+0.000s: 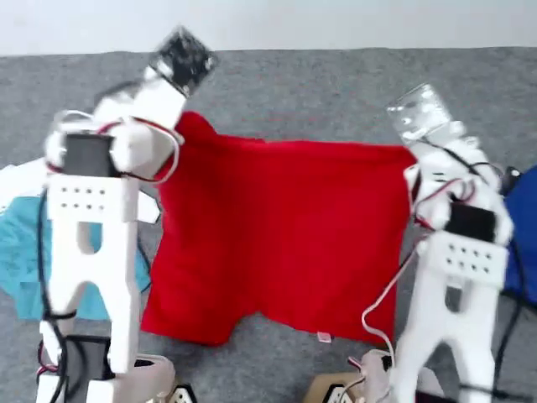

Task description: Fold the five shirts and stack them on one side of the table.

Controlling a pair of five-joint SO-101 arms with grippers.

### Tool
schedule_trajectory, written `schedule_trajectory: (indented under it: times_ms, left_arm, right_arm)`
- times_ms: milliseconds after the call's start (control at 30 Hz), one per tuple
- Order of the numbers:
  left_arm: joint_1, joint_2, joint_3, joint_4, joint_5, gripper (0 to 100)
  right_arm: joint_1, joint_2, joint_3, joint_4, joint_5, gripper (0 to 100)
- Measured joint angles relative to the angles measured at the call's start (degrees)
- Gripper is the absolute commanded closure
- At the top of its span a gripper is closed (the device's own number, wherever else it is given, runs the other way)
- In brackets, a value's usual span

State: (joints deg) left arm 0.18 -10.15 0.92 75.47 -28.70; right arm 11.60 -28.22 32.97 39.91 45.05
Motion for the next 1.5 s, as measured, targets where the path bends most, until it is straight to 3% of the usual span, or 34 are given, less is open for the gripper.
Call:
schedule_trajectory:
  times_ms: [167, 333, 433, 533, 833, 1100, 1267, 1500]
  left_arm:
    - [-0.1, 0.1, 21.5, -26.7, 0.0, 100]
    - [-0.1, 2.5, 31.1, -49.6, 0.2, 100]
    - [-0.1, 7.5, 30.9, -58.1, 0.2, 100]
    - [-1.1, 14.8, 26.8, -61.6, 0.3, 100]
    - [-1.5, 35.5, 4.7, -62.9, 0.3, 100]
    - [-1.3, 39.8, -0.6, -61.8, 0.3, 100]
    - [-1.3, 39.6, -2.5, -49.6, -0.1, 100]
    - [-1.3, 34.0, -2.5, -28.0, -9.1, 100]
  right_arm:
    - [-0.6, 8.3, 1.1, -8.9, -1.9, 98.8]
    - [-0.9, 14.2, 1.1, -15.5, -2.5, 98.8]
    - [-1.1, 17.1, 1.1, -19.4, -2.5, 98.8]
    - [-1.6, 19.6, 1.1, -23.3, -2.5, 98.8]
    - [-1.7, 27.8, -6.2, -25.6, -2.5, 98.8]
    - [-1.7, 31.5, -11.3, -25.4, -2.5, 98.9]
    - [-1.7, 31.5, -11.5, -16.9, -2.5, 98.9]
    - [-1.7, 29.1, -11.5, -3.0, -2.5, 98.9]
